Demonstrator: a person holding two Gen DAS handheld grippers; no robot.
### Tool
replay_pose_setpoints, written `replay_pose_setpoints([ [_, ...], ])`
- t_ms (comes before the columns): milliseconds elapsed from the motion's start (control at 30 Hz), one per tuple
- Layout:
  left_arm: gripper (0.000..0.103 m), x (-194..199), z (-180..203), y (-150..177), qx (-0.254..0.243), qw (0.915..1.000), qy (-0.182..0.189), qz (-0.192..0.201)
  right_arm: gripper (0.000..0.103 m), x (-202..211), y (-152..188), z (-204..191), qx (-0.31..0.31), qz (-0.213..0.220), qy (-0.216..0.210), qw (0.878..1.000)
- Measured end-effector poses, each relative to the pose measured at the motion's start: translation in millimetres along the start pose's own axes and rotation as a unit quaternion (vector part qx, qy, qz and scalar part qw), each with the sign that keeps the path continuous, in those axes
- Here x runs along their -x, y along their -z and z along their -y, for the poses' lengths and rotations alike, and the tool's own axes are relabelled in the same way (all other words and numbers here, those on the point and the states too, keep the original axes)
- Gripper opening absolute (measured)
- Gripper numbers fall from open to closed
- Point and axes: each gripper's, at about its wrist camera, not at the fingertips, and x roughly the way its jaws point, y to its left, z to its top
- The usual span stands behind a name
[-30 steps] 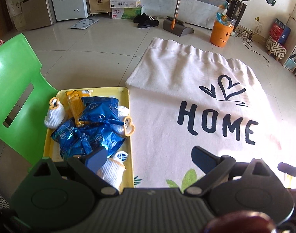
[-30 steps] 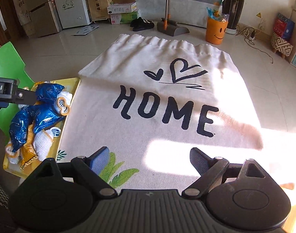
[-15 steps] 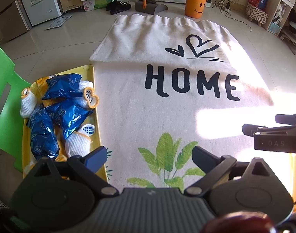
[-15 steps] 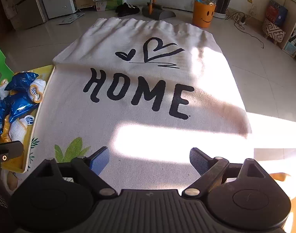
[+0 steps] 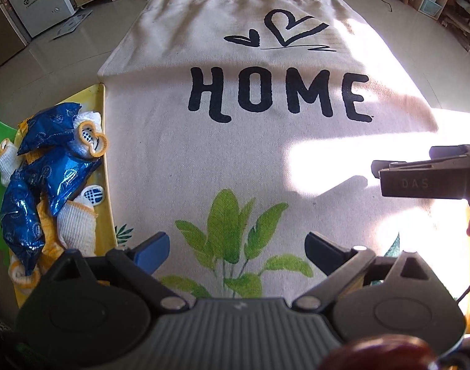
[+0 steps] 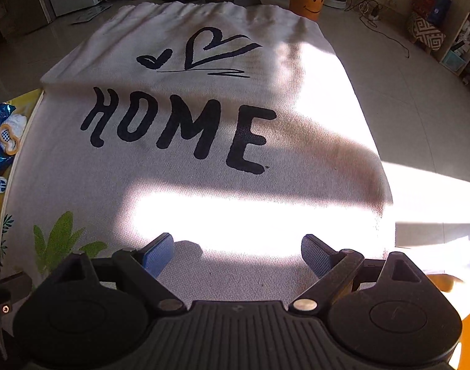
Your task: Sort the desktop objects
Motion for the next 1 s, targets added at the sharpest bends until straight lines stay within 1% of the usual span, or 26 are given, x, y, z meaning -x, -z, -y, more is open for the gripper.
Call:
replay_pose_setpoints([
  [100,0.098,-9,4,-3,0.001,1.0000,-0.001,-0.006,0.090,-10,-3,3,0.001,0.003,0.000,1.000],
  [133,0.100,-13,5,-4,0.002,0.9999,-0.004,-0.009,0.090,-14,-4,4,0.000,0.003,-0.001,1.000],
  [267,0.100,-30,5,-11,0.016,0.9994,-0.008,-0.029,0.090,-25,-8,9,-0.009,0.005,-0.011,1.000],
  [400,0.100,-42,8,-16,0.025,0.9989,-0.013,-0.037,0.090,-32,-10,13,-0.014,0.007,-0.016,1.000],
  [633,0.100,-62,23,-18,0.019,0.9983,-0.017,-0.053,0.090,-45,-12,28,-0.032,0.017,-0.024,0.999],
  [800,0.100,-67,29,-23,0.016,0.9982,-0.018,-0.055,0.090,-52,-14,36,-0.042,0.023,-0.013,0.999],
  [933,0.100,-69,32,-28,0.016,0.9982,-0.025,-0.052,0.090,-57,-16,41,-0.056,0.041,-0.019,0.997],
  [1000,0.100,-70,33,-29,0.015,0.9982,-0.026,-0.051,0.090,-59,-17,40,-0.051,0.048,-0.021,0.997],
])
